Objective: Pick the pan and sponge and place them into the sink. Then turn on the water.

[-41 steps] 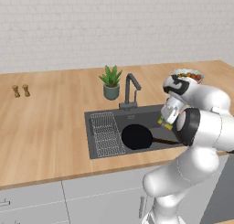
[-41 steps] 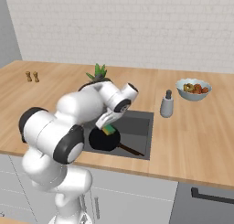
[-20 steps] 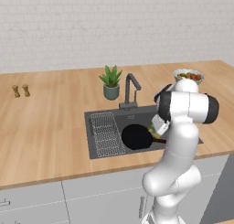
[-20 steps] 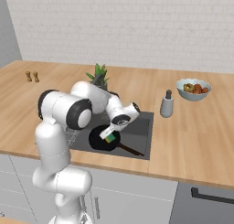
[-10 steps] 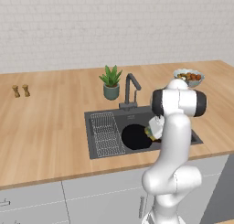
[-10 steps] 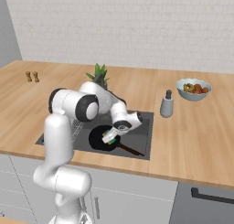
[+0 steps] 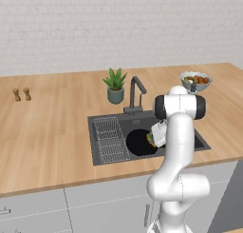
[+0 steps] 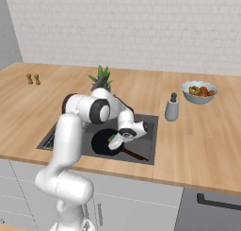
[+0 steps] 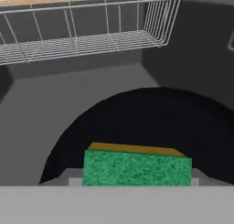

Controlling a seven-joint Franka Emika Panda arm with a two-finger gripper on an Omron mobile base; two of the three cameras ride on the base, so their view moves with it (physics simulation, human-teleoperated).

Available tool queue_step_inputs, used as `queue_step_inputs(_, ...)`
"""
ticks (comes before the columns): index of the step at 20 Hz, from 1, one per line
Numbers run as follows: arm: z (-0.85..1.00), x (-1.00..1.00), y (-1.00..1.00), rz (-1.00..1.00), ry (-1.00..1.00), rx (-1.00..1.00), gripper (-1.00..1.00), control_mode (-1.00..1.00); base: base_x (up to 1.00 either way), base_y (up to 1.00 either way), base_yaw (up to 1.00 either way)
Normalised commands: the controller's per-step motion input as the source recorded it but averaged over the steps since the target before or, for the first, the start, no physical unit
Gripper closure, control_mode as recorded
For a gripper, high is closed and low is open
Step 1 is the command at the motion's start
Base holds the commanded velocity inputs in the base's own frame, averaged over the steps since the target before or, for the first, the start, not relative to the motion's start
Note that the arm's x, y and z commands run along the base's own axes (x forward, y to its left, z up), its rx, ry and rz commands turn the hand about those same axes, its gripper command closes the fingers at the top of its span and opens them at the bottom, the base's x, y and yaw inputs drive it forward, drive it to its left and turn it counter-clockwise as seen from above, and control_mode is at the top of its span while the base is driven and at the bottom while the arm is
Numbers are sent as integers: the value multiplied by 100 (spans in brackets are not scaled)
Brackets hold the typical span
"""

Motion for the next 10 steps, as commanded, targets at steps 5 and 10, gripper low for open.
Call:
queue_step_inputs(5,-56,51,0,0,-8,0,100,-100,0,0,0)
queue_step_inputs(10,-49,50,0,0,-7,0,100,-100,0,0,0)
